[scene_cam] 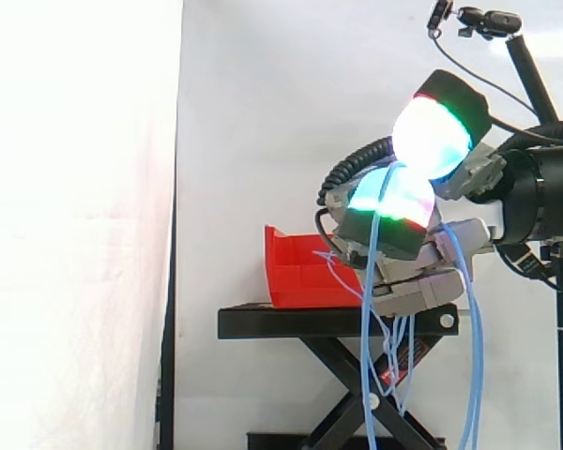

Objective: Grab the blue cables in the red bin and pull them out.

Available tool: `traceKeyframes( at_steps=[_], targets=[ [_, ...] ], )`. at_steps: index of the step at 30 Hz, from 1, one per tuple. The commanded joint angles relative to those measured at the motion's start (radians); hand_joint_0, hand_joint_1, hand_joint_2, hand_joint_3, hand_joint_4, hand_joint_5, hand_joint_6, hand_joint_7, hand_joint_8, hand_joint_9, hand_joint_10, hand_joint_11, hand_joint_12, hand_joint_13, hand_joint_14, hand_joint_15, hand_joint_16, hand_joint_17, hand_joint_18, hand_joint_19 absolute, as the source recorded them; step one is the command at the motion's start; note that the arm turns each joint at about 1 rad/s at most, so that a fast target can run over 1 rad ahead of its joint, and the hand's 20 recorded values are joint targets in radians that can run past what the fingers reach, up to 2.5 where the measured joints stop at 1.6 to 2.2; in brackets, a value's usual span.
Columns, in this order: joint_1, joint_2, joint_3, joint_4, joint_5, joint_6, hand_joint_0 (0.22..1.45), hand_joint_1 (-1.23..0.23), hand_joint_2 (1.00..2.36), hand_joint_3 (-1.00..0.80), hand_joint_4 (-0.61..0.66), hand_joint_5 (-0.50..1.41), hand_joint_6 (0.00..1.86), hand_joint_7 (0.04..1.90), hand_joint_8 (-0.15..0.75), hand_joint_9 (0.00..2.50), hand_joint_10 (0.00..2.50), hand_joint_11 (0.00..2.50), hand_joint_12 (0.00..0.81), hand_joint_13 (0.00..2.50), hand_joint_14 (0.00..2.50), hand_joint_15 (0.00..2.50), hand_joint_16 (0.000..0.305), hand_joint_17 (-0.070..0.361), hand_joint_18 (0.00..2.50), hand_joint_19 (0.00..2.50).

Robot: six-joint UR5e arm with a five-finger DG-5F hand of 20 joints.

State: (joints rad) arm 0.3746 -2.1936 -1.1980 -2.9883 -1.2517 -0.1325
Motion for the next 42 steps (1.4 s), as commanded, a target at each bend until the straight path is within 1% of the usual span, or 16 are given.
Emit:
traceKeyframes(
  at_steps=[1, 4, 6, 7, 9, 12, 19, 21, 26, 27, 33, 37, 38, 39, 42],
  targets=[
    [0.0, 0.0, 0.0, 0.0, 0.0, 0.0, 0.83, -0.98, 1.0, -1.0, 0.3, 0.79, 0.93, 0.32, 0.293, 0.84, 1.33, 1.28, 0.332, 1.04, 2.5, 0.28, 0.044, 0.099, 1.3, 1.56],
    [0.0, 0.0, 0.0, 0.0, 0.0, 0.0, 0.83, -0.98, 1.0, -1.0, 0.3, 0.79, 0.93, 0.32, 0.292, 0.84, 1.33, 1.29, 0.329, 1.04, 2.5, 0.27, 0.044, 0.098, 1.25, 1.39],
    [0.0, 0.0, 0.0, 0.0, 0.0, 0.0, 0.83, -0.98, 1.0, -1.0, 0.31, 0.79, 0.93, 0.32, 0.289, 0.84, 1.34, 1.28, 0.335, 1.04, 2.5, 0.35, 0.044, 0.099, 1.19, 1.15],
    [0.0, 0.0, 0.0, 0.0, 0.0, 0.0, 0.83, -0.98, 1.0, -1.0, 0.3, 0.79, 0.93, 0.32, 0.29, 0.84, 1.35, 1.25, 0.337, 1.04, 2.5, 0.35, 0.044, 0.099, 1.18, 1.12],
    [0.0, 0.0, 0.0, 0.0, 0.0, 0.0, 0.83, -0.98, 1.0, -1.0, 0.3, 0.79, 0.93, 0.32, 0.296, 0.82, 1.39, 1.23, 0.346, 1.02, 2.5, 0.44, 0.045, 0.101, 1.12, 0.88],
    [0.0, 0.0, 0.0, 0.0, 0.0, 0.0, 0.83, -0.98, 1.0, -1.0, 0.31, 0.79, 0.92, 0.33, 0.297, 0.81, 1.46, 1.19, 0.346, 1.01, 2.5, 0.48, 0.045, 0.102, 1.08, 0.78],
    [-0.003, 0.0, 0.0, -0.001, 0.002, 0.0, 0.83, -0.99, 1.0, -1.0, 0.3, 0.79, 0.92, 0.33, 0.297, 0.78, 1.52, 1.17, 0.345, 0.97, 2.5, 0.41, 0.046, 0.104, 1.06, 0.74],
    [-0.002, 0.0, 0.0, -0.001, 0.0, -0.002, 0.83, -1.0, 1.0, -1.0, 0.3, 0.79, 0.93, 0.32, 0.295, 0.78, 1.51, 1.18, 0.345, 0.97, 2.5, 0.39, 0.045, 0.102, 1.05, 0.72],
    [-0.003, 0.0, -0.002, 0.0, 0.0, -0.017, 0.85, -1.01, 1.0, -1.0, 0.3, 0.79, 0.95, 0.32, 0.289, 0.78, 1.5, 1.18, 0.342, 0.96, 2.5, 0.4, 0.045, 0.101, 1.04, 0.73],
    [-0.003, 0.0, 0.0, -0.001, 0.0, -0.042, 0.85, -1.02, 1.0, -1.0, 0.3, 0.79, 0.96, 0.31, 0.291, 0.78, 1.5, 1.19, 0.342, 0.96, 2.5, 0.38, 0.045, 0.1, 1.04, 0.73],
    [-0.003, 0.0, 0.0, 0.0, 0.0, -0.1, 0.87, -1.02, 1.0, -1.0, 0.3, 0.78, 1.01, 0.3, 0.286, 0.78, 1.49, 1.18, 0.341, 0.96, 2.5, 0.38, 0.044, 0.098, 1.03, 0.76],
    [-0.002, 0.0, -0.002, 0.0, 0.002, -0.152, 0.88, -1.01, 1.0, -1.0, 0.29, 0.79, 1.02, 0.29, 0.294, 0.78, 1.51, 1.18, 0.331, 0.96, 2.5, 0.39, 0.044, 0.098, 1.03, 0.75],
    [-0.002, 0.0, 0.0, 0.0, 0.002, -0.175, 0.88, -1.01, 1.0, -1.0, 0.29, 0.79, 1.02, 0.29, 0.286, 0.78, 1.51, 1.16, 0.331, 0.96, 2.5, 0.37, 0.044, 0.099, 1.03, 0.75],
    [-0.002, 0.0, 0.0, -0.001, 0.002, -0.18, 0.88, -1.01, 1.0, -1.0, 0.29, 0.79, 1.02, 0.29, 0.289, 0.78, 1.52, 1.19, 0.339, 0.96, 2.5, 0.39, 0.044, 0.098, 1.03, 0.76],
    [-0.002, 0.0, 0.0, -0.001, 0.002, -0.184, 0.88, -1.01, 1.0, -1.0, 0.28, 0.79, 1.02, 0.3, 0.292, 0.77, 1.55, 1.17, 0.332, 0.96, 2.5, 0.39, 0.045, 0.1, 1.03, 0.77]
  ],
)
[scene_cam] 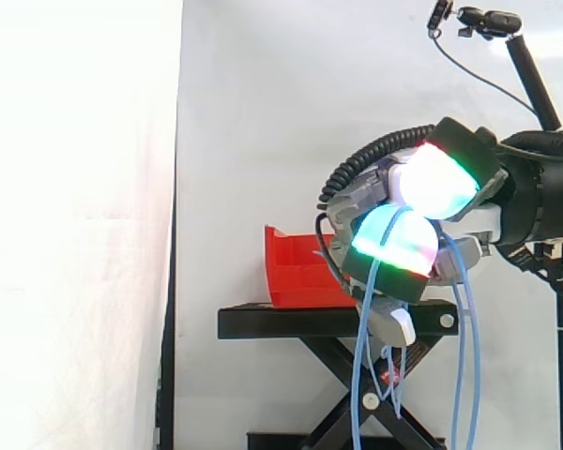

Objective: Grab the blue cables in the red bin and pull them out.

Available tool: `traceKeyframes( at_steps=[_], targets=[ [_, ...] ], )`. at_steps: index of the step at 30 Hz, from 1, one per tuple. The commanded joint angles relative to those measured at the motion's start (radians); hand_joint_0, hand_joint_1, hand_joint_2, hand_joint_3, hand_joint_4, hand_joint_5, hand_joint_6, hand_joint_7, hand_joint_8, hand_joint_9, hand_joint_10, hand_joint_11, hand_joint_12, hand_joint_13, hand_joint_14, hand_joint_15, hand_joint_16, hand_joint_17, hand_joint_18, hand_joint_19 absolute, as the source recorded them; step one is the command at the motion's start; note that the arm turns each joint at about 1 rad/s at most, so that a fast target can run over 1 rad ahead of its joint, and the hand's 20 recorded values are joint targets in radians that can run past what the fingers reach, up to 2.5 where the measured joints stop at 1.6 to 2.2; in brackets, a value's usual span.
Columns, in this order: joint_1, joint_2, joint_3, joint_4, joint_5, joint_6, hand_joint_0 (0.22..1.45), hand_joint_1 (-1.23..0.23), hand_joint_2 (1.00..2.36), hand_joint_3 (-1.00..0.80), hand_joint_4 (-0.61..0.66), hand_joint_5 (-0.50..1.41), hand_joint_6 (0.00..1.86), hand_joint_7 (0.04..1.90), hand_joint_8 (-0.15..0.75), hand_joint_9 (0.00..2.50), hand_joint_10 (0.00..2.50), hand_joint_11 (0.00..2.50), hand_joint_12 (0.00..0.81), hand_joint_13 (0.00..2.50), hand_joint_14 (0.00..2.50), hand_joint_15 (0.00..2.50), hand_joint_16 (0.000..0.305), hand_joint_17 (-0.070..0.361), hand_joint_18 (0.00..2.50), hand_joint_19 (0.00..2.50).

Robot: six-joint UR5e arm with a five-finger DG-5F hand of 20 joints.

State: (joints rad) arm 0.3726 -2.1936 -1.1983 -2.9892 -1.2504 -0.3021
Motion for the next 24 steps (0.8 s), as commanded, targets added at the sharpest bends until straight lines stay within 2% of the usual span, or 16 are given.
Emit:
traceKeyframes(
  at_steps=[1, 9, 24],
  targets=[
    [0.0, 0.0, 0.0, -0.001, 0.0, -0.015, 0.88, -1.01, 1.0, -1.0, 0.28, 0.79, 1.01, 0.3, 0.298, 0.77, 1.55, 1.17, 0.333, 0.96, 2.5, 0.4, 0.045, 0.1, 1.03, 0.77],
    [0.0, 0.0, 0.0, -0.001, 0.0, -0.015, 0.88, -1.02, 1.0, -1.0, 0.26, 0.79, 0.96, 0.35, 0.297, 0.74, 1.66, 1.12, 0.329, 0.95, 2.5, 0.42, 0.044, 0.099, 1.02, 0.84],
    [0.0, 0.0, 0.0, -0.001, 0.0, -0.015, 0.87, -1.02, 1.0, -1.0, 0.25, 0.77, 0.99, 0.36, 0.313, 0.7, 1.9, 0.93, 0.333, 0.95, 2.5, 0.46, 0.042, 0.094, 1.01, 0.88]
  ],
)
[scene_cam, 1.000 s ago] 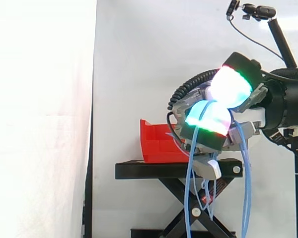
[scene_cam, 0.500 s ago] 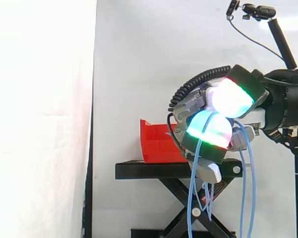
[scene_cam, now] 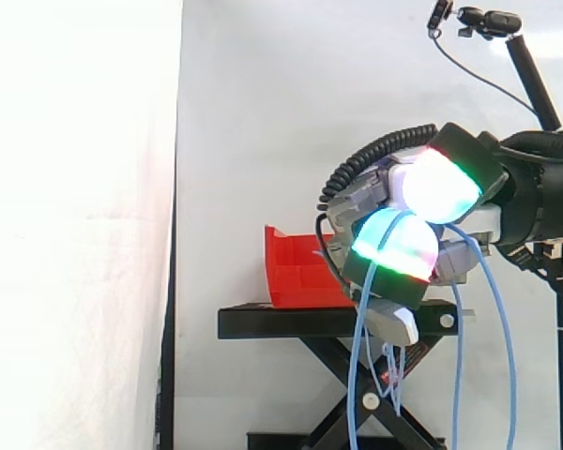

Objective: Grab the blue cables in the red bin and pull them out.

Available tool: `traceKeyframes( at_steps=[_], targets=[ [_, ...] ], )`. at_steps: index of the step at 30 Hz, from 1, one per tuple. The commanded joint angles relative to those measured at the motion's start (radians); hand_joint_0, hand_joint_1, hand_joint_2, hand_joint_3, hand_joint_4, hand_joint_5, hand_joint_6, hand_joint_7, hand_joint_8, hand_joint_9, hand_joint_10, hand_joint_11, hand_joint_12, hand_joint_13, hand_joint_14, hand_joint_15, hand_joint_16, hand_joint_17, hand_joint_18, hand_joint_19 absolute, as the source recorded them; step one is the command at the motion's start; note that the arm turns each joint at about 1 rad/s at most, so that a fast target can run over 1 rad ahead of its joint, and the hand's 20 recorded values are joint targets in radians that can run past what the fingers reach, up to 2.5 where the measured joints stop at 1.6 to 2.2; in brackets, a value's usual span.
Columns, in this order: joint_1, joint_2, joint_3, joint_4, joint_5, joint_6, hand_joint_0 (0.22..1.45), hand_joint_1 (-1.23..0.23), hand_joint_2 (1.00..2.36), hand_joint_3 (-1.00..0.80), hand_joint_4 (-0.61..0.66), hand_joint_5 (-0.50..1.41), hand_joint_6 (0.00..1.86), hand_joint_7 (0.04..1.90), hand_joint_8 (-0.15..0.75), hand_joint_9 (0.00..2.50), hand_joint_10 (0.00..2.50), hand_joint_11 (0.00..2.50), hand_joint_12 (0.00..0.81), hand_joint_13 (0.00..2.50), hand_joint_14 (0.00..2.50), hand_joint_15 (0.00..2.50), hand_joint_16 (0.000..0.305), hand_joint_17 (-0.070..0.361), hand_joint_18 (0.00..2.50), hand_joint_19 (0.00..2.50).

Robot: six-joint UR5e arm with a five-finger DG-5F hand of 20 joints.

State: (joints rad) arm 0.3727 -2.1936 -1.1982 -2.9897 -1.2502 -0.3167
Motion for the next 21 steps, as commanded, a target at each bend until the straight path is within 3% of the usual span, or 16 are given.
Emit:
traceKeyframes(
  at_steps=[1, 21],
  targets=[
    [0.0, 0.0, 0.0, 0.0, 0.0, 0.0, 0.87, -1.02, 1.0, -1.0, 0.25, 0.77, 0.99, 0.36, 0.313, 0.69, 1.9, 0.93, 0.333, 0.95, 2.5, 0.46, 0.042, 0.094, 1.01, 0.89],
    [0.0, 0.0, -0.001, 0.0, 0.0, 0.0, 0.87, -1.02, 1.0, -1.0, 0.26, 0.77, 1.02, 0.34, 0.319, 0.68, 1.95, 0.9, 0.33, 0.96, 2.5, 0.41, 0.04, 0.091, 1.02, 0.88]
  ],
)
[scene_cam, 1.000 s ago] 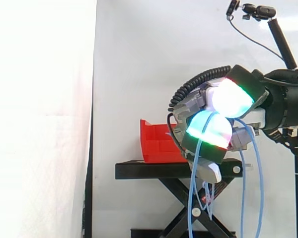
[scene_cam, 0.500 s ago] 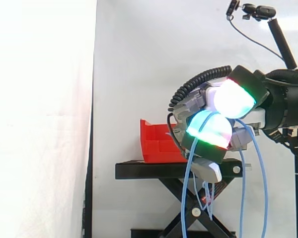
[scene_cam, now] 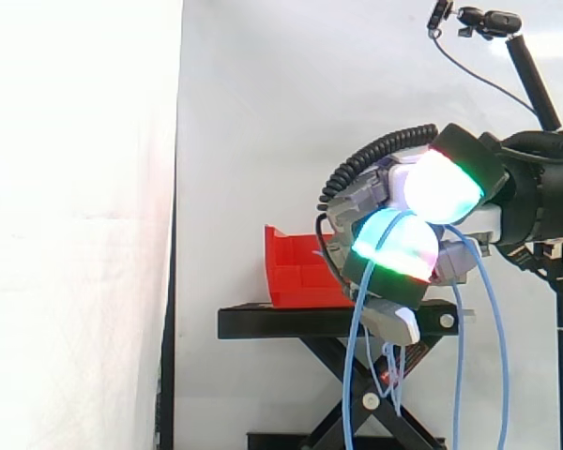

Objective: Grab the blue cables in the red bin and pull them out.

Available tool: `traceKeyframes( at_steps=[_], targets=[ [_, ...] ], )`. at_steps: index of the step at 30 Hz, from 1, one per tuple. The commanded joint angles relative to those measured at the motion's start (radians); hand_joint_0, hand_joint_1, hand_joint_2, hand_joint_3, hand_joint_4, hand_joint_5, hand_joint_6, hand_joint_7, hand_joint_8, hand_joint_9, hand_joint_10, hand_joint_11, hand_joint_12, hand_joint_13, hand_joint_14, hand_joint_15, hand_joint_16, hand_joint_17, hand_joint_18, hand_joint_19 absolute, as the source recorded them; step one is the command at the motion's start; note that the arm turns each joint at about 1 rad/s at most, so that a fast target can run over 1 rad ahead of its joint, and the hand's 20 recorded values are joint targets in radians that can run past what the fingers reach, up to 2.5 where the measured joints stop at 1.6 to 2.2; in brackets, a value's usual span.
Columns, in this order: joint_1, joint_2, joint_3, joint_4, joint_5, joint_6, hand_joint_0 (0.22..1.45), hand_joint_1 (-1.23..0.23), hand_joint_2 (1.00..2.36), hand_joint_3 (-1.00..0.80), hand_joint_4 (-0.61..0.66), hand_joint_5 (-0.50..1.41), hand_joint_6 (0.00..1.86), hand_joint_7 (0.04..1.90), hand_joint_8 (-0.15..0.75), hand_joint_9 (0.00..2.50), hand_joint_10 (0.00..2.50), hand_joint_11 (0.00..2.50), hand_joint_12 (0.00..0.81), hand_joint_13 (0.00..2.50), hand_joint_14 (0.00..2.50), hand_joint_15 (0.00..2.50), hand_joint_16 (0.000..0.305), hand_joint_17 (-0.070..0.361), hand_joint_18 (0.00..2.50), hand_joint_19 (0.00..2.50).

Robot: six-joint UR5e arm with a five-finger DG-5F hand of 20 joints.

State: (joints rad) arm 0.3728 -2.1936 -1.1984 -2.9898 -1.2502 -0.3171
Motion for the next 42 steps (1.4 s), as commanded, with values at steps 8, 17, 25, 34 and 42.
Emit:
traceKeyframes(
  at_steps=[8, 17, 25, 34, 42],
  targets=[
    [0.0, 0.0, 0.0, 0.0, 0.0, 0.0, 0.87, -1.02, 1.0, -1.0, 0.26, 0.77, 1.02, 0.35, 0.315, 0.67, 1.94, 0.88, 0.324, 0.96, 2.5, 0.42, 0.04, 0.091, 1.02, 0.9],
    [0.0, 0.0, 0.0, 0.0, 0.0, 0.0, 0.87, -1.01, 1.0, -1.0, 0.26, 0.77, 1.02, 0.34, 0.317, 0.67, 1.94, 0.88, 0.324, 0.96, 2.5, 0.42, 0.04, 0.09, 1.02, 0.89],
    [0.0, 0.0, 0.0, 0.0, 0.0, 0.0, 0.87, -1.01, 1.0, -1.0, 0.26, 0.77, 1.02, 0.34, 0.317, 0.65, 1.95, 0.87, 0.324, 0.96, 2.5, 0.43, 0.04, 0.091, 1.02, 0.88],
    [0.0, 0.0, 0.0, 0.0, 0.0, 0.0, 0.87, -1.01, 1.0, -1.0, 0.26, 0.77, 1.01, 0.35, 0.323, 0.65, 1.95, 0.86, 0.323, 0.96, 2.5, 0.41, 0.04, 0.09, 1.02, 0.89],
    [0.0, 0.0, 0.0, 0.0, 0.0, 0.0, 0.87, -1.01, 1.0, -1.0, 0.26, 0.77, 1.01, 0.35, 0.323, 0.66, 1.94, 0.87, 0.323, 0.96, 2.5, 0.41, 0.04, 0.09, 1.02, 0.88]
  ],
)
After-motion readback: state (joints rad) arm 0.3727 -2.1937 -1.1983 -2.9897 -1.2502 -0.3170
